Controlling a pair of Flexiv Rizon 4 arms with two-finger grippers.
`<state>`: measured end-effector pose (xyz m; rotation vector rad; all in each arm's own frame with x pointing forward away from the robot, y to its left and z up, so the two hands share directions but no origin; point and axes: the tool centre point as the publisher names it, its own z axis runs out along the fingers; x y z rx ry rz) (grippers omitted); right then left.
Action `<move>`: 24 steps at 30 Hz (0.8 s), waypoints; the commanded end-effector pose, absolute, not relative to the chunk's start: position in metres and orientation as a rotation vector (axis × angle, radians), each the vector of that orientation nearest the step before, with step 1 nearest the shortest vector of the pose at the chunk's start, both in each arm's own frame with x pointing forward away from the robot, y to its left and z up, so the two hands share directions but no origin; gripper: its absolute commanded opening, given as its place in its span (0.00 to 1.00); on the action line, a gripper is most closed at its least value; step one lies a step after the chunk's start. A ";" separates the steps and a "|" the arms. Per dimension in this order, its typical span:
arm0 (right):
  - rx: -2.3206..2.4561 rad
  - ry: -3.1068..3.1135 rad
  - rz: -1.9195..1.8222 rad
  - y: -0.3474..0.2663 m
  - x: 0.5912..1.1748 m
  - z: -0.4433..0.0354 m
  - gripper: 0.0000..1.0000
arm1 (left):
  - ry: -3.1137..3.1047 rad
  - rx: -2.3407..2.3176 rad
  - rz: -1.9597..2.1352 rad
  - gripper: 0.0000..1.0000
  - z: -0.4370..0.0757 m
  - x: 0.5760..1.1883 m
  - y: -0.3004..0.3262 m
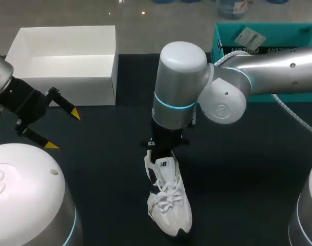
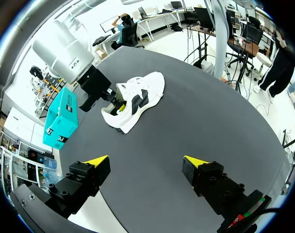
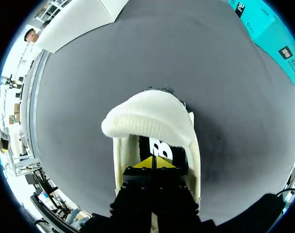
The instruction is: Take the shoe out of the shoebox, open the shoe tongue, remove and reinsert the insole, then place the shoe into the shoebox
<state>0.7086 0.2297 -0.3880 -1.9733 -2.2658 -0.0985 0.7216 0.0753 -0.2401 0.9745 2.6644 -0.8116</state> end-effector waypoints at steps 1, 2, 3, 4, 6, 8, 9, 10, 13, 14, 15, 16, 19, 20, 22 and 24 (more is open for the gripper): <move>-1.957 -2.249 -0.095 0.236 0.709 -0.412 0.00 | 2.666 0.975 -0.807 1.00 -0.240 0.721 0.075; -1.956 -2.244 -0.094 0.236 0.708 -0.413 0.00 | 2.666 0.975 -0.807 1.00 -0.240 0.721 0.075; -1.955 -2.242 -0.093 0.236 0.708 -0.414 0.00 | 2.666 0.975 -0.807 1.00 -0.240 0.721 0.075; -1.953 -2.239 -0.090 0.236 0.708 -0.415 0.00 | 2.666 0.975 -0.807 1.00 -0.240 0.721 0.075; -1.952 -2.234 -0.081 0.235 0.707 -0.417 0.00 | 2.666 0.975 -0.807 1.00 -0.240 0.721 0.075; -1.951 -2.232 -0.075 0.234 0.706 -0.419 0.00 | 2.666 0.975 -0.807 1.00 -0.240 0.721 0.075; -1.952 -2.230 -0.073 0.234 0.705 -0.419 0.00 | 2.666 0.975 -0.807 1.00 -0.240 0.721 0.075; -1.953 -2.228 -0.071 0.233 0.704 -0.418 0.00 | 2.666 0.975 -0.807 1.00 -0.240 0.721 0.075; -1.964 -2.231 -0.070 0.231 0.703 -0.412 0.00 | 2.666 0.975 -0.807 1.00 -0.240 0.721 0.075; -1.967 -2.234 -0.071 0.231 0.702 -0.410 0.00 | 2.666 0.975 -0.807 1.00 -0.240 0.721 0.075; -1.970 -2.238 -0.072 0.230 0.702 -0.406 0.00 | 2.666 0.975 -0.807 1.00 -0.240 0.721 0.075; -1.973 -2.241 -0.072 0.229 0.702 -0.403 0.00 | 2.666 0.975 -0.807 1.00 -0.240 0.721 0.075; -1.975 -2.249 -0.073 0.227 0.702 -0.392 0.00 | 2.666 0.975 -0.807 1.00 -0.240 0.721 0.075; -1.975 -2.253 -0.075 0.226 0.702 -0.389 0.00 | 2.666 0.975 -0.807 1.00 -0.240 0.721 0.075; -1.977 -2.260 -0.075 0.225 0.703 -0.380 0.00 | 2.666 0.975 -0.807 1.00 -0.240 0.721 0.075; -1.978 -2.265 -0.082 0.223 0.704 -0.372 0.00 | 2.666 0.975 -0.807 1.00 -0.240 0.721 0.075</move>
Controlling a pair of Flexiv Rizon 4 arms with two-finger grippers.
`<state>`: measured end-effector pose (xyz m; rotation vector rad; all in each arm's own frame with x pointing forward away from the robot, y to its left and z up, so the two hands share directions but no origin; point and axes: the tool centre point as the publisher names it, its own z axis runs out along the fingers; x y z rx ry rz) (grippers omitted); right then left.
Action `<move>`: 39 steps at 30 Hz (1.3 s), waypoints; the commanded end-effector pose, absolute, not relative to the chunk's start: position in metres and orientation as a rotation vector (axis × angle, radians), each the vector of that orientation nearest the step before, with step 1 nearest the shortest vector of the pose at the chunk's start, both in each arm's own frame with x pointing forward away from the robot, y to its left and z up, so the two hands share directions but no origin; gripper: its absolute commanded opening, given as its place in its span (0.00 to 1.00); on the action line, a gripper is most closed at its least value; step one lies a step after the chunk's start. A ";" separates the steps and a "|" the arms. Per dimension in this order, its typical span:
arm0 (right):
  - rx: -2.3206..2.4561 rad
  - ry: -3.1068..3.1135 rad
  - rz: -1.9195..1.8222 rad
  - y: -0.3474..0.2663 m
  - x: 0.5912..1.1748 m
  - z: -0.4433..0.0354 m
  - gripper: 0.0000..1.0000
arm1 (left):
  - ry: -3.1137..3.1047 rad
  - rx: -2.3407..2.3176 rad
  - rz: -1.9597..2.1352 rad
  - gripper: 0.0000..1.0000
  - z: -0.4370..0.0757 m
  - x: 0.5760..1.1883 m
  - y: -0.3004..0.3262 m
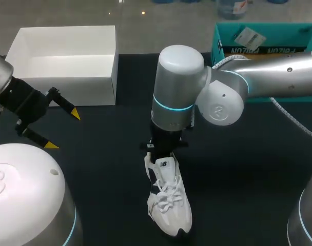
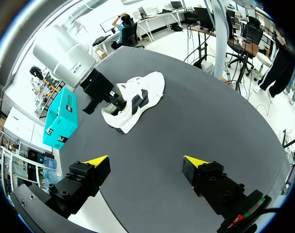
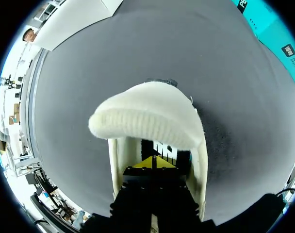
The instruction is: Take the shoe out of the shoebox, open the shoe tongue, remove and reinsert the insole, then place the shoe into the shoebox
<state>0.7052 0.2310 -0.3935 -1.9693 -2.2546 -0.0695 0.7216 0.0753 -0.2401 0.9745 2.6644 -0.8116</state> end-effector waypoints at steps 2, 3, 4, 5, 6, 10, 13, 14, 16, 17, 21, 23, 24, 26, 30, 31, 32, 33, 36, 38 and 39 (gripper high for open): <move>-1.978 -2.266 -0.081 0.222 0.706 -0.365 0.00 | 2.666 0.975 -0.807 1.00 -0.240 0.721 0.075; -1.977 -2.267 -0.078 0.222 0.707 -0.362 0.00 | 2.666 0.975 -0.807 1.00 -0.240 0.721 0.075; -1.974 -2.268 -0.072 0.222 0.707 -0.358 0.00 | 2.666 0.975 -0.807 1.00 -0.240 0.721 0.075; -1.969 -2.266 -0.057 0.222 0.708 -0.356 0.00 | 2.666 0.975 -0.807 1.00 -0.240 0.721 0.075; -1.964 -2.264 -0.050 0.222 0.708 -0.353 0.00 | 2.666 0.975 -0.807 1.00 -0.240 0.721 0.075; -1.950 -2.247 -0.005 0.220 0.707 -0.348 0.00 | 2.666 0.975 -0.807 1.00 -0.240 0.721 0.075; -1.948 -2.219 0.021 0.217 0.703 -0.350 0.00 | 2.666 0.975 -0.807 1.00 -0.240 0.721 0.075; -1.950 -2.207 0.031 0.215 0.701 -0.352 0.00 | 2.666 0.975 -0.807 1.00 -0.240 0.721 0.075; -1.945 -2.194 0.033 0.214 0.698 -0.358 0.00 | 2.666 0.975 -0.807 1.00 -0.240 0.721 0.075; -1.942 -2.182 0.027 0.213 0.697 -0.361 0.00 | 2.666 0.975 -0.807 1.00 -0.240 0.721 0.075; -1.921 -2.136 0.049 0.214 0.695 -0.372 0.00 | 2.666 0.975 -0.807 1.00 -0.240 0.721 0.075; -1.912 -2.123 0.063 0.216 0.693 -0.374 0.00 | 2.666 0.975 -0.807 1.00 -0.240 0.721 0.075; -1.911 -2.121 0.064 0.216 0.693 -0.375 0.00 | 2.666 0.975 -0.807 1.00 -0.240 0.721 0.075; -1.906 -2.101 0.077 0.217 0.691 -0.374 0.00 | 2.666 0.975 -0.807 1.00 -0.240 0.721 0.075; -1.904 -2.097 0.080 0.219 0.688 -0.371 0.00 | 2.666 0.975 -0.807 1.00 -0.240 0.721 0.075; -1.903 -2.098 0.081 0.219 0.688 -0.371 0.00 | 2.666 0.975 -0.807 1.00 -0.240 0.721 0.075; -1.903 -2.099 0.081 0.219 0.688 -0.371 0.00 | 2.666 0.975 -0.807 1.00 -0.240 0.721 0.075; -1.902 -2.100 0.080 0.219 0.688 -0.371 0.00 | 2.666 0.975 -0.807 1.00 -0.240 0.721 0.075; -1.893 -2.090 0.081 0.219 0.687 -0.370 0.00 | 2.666 0.975 -0.807 1.00 -0.240 0.721 0.075; -1.889 -2.086 0.083 0.221 0.684 -0.370 0.00 | 2.666 0.975 -0.807 1.00 -0.240 0.721 0.075; -1.888 -2.086 0.081 0.223 0.682 -0.367 0.00 | 2.666 0.975 -0.807 1.00 -0.240 0.721 0.075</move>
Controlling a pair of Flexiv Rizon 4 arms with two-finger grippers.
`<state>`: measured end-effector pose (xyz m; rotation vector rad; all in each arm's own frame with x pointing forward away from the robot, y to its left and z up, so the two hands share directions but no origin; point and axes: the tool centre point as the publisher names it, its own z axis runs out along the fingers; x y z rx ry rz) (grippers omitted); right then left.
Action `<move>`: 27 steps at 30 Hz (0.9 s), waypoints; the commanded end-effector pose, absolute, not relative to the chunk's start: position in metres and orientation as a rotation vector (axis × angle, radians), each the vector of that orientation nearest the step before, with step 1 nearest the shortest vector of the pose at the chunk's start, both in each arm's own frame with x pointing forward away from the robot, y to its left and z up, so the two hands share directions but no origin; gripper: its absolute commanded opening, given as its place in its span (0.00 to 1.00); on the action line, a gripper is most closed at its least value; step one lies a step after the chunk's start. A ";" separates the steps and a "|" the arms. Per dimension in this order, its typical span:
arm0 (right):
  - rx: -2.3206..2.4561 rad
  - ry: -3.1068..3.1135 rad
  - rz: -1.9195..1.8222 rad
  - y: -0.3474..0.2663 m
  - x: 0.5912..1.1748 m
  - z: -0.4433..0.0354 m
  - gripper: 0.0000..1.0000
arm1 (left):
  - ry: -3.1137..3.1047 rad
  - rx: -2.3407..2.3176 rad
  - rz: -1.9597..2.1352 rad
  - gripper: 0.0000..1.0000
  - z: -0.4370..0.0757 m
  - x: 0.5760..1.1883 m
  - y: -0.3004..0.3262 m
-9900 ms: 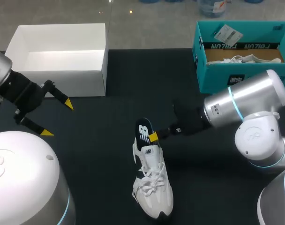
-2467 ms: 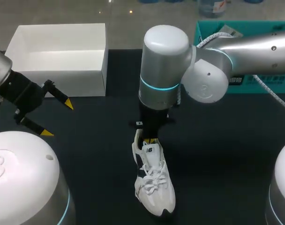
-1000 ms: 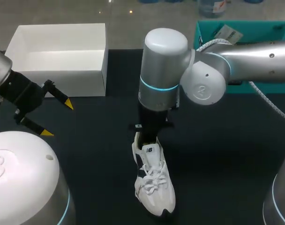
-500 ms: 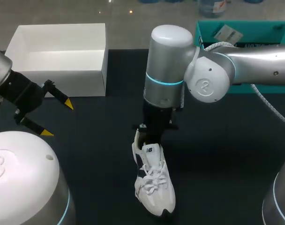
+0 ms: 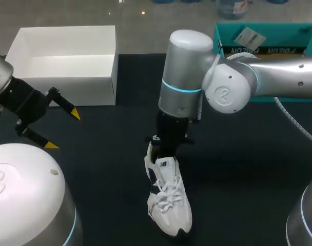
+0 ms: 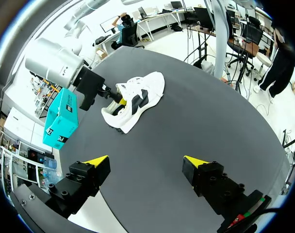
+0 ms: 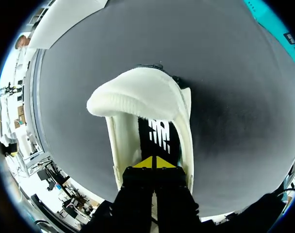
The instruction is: Take the shoe out of the shoebox, open the shoe tongue, remove and reinsert the insole, then place the shoe into the shoebox
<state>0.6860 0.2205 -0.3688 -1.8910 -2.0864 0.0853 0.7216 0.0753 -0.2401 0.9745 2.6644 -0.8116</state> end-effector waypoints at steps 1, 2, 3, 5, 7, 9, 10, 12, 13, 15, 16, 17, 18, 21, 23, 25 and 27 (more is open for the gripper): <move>-1.889 -2.086 0.080 0.223 0.681 -0.365 0.00 | 2.666 0.975 -0.807 1.00 -0.240 0.721 0.075; -1.891 -2.086 0.084 0.224 0.679 -0.364 0.00 | 2.666 0.975 -0.807 1.00 -0.240 0.721 0.075; -1.892 -2.086 0.085 0.224 0.678 -0.363 0.00 | 2.666 0.975 -0.807 1.00 -0.240 0.721 0.075; -1.895 -2.086 0.084 0.225 0.677 -0.361 0.00 | 2.666 0.975 -0.807 1.00 -0.240 0.721 0.075; -1.897 -2.087 0.088 0.224 0.675 -0.362 0.00 | 2.666 0.975 -0.807 1.00 -0.240 0.721 0.075; -1.896 -2.086 0.090 0.223 0.675 -0.362 0.00 | 2.666 0.975 -0.807 1.00 -0.240 0.721 0.075; -1.896 -2.085 0.089 0.223 0.675 -0.363 0.00 | 2.666 0.975 -0.807 1.00 -0.240 0.721 0.075; -1.895 -2.086 0.085 0.223 0.675 -0.362 0.00 | 2.666 0.975 -0.807 1.00 -0.240 0.721 0.075; -1.894 -2.088 0.084 0.223 0.675 -0.361 0.00 | 2.666 0.975 -0.807 1.00 -0.240 0.721 0.075; -1.892 -2.090 0.087 0.223 0.676 -0.362 0.00 | 2.666 0.975 -0.807 1.00 -0.240 0.721 0.075; -1.892 -2.091 0.089 0.223 0.676 -0.362 0.00 | 2.666 0.975 -0.807 1.00 -0.240 0.721 0.075; -1.891 -2.090 0.090 0.224 0.676 -0.363 0.00 | 2.666 0.975 -0.807 1.00 -0.240 0.721 0.075; -1.890 -2.089 0.092 0.224 0.677 -0.364 0.00 | 2.666 0.975 -0.807 1.00 -0.240 0.721 0.075; -1.888 -2.085 0.111 0.225 0.679 -0.368 0.00 | 2.666 0.975 -0.807 1.00 -0.240 0.721 0.075; -1.887 -2.081 0.113 0.224 0.680 -0.370 0.13 | 2.666 0.975 -0.807 1.00 -0.240 0.721 0.075; -1.884 -2.078 0.115 0.225 0.681 -0.372 0.27 | 2.666 0.975 -0.807 1.00 -0.240 0.721 0.075; -1.880 -2.076 0.119 0.225 0.682 -0.374 0.37 | 2.666 0.975 -0.807 1.00 -0.240 0.721 0.075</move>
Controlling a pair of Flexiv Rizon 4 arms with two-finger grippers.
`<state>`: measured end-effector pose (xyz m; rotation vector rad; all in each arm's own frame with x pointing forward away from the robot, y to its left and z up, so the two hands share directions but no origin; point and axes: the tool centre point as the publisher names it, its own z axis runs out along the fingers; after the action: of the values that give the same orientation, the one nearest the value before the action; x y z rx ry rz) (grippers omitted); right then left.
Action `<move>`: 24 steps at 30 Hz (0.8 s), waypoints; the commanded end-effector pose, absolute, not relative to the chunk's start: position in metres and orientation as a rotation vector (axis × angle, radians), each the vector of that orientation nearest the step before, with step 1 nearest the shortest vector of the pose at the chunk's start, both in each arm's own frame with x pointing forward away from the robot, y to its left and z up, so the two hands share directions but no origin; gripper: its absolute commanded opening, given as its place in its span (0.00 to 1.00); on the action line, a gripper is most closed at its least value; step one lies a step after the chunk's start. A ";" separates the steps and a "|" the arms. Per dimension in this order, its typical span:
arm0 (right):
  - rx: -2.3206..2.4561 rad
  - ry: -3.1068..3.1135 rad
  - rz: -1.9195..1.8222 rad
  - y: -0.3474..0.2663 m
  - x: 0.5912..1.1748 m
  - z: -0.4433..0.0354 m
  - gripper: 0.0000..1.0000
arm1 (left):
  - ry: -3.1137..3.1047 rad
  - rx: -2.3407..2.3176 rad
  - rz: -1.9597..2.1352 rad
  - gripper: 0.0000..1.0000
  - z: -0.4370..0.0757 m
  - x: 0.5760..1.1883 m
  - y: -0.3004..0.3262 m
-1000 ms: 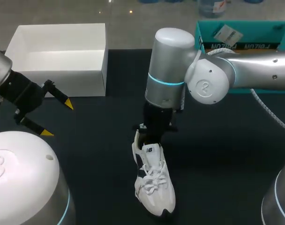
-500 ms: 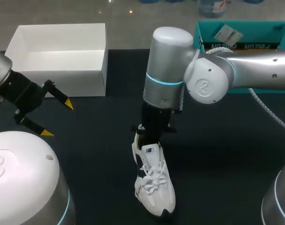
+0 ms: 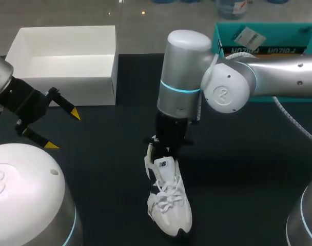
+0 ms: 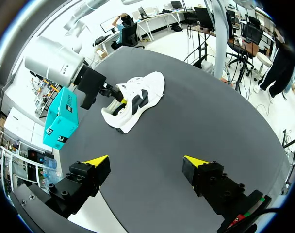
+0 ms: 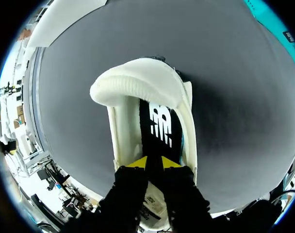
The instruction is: Take the shoe out of the shoebox, open the shoe tongue, remove and reinsert the insole, then place the shoe into the shoebox
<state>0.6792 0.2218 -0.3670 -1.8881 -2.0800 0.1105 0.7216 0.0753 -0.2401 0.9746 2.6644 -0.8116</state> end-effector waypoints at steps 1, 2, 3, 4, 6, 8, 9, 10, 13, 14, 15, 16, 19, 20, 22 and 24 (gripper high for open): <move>-1.877 -2.073 0.121 0.226 0.683 -0.376 0.38 | 2.666 0.975 -0.807 1.00 -0.240 0.721 0.075; -1.875 -2.068 0.126 0.226 0.683 -0.377 0.40 | 2.666 0.975 -0.807 1.00 -0.240 0.721 0.075; -1.874 -2.067 0.127 0.226 0.683 -0.378 0.44 | 2.666 0.975 -0.807 1.00 -0.240 0.721 0.075; -1.873 -2.066 0.127 0.227 0.682 -0.379 0.44 | 2.666 0.975 -0.807 1.00 -0.240 0.721 0.075; -1.871 -2.063 0.128 0.228 0.682 -0.380 0.46 | 2.666 0.975 -0.807 1.00 -0.240 0.721 0.075; -1.870 -2.062 0.128 0.228 0.682 -0.380 0.48 | 2.666 0.975 -0.807 1.00 -0.240 0.721 0.075; -1.870 -2.061 0.127 0.228 0.682 -0.380 0.48 | 2.666 0.975 -0.807 1.00 -0.240 0.721 0.075; -1.870 -2.061 0.127 0.228 0.682 -0.379 0.48 | 2.666 0.975 -0.807 1.00 -0.240 0.721 0.075; -1.872 -2.064 0.125 0.228 0.683 -0.377 0.49 | 2.666 0.975 -0.807 1.00 -0.240 0.721 0.075; -1.872 -2.066 0.125 0.228 0.683 -0.377 0.49 | 2.666 0.975 -0.807 1.00 -0.240 0.721 0.075; -1.872 -2.068 0.125 0.228 0.683 -0.377 0.51 | 2.666 0.975 -0.807 1.00 -0.240 0.721 0.075; -1.873 -2.070 0.124 0.228 0.683 -0.376 0.54 | 2.666 0.975 -0.807 1.00 -0.240 0.721 0.075; -1.875 -2.074 0.122 0.227 0.685 -0.374 0.59 | 2.666 0.975 -0.807 1.00 -0.240 0.721 0.075; -1.877 -2.076 0.121 0.227 0.685 -0.373 0.64 | 2.666 0.975 -0.807 1.00 -0.240 0.721 0.075; -1.882 -2.086 0.117 0.226 0.687 -0.369 0.71 | 2.666 0.975 -0.807 1.00 -0.240 0.721 0.075; -1.887 -2.097 0.110 0.226 0.689 -0.364 0.76 | 2.666 0.975 -0.807 1.00 -0.240 0.721 0.075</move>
<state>0.6889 0.2274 -0.3724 -1.8785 -2.0870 0.1119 0.7216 0.0753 -0.2401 0.9746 2.6644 -0.8116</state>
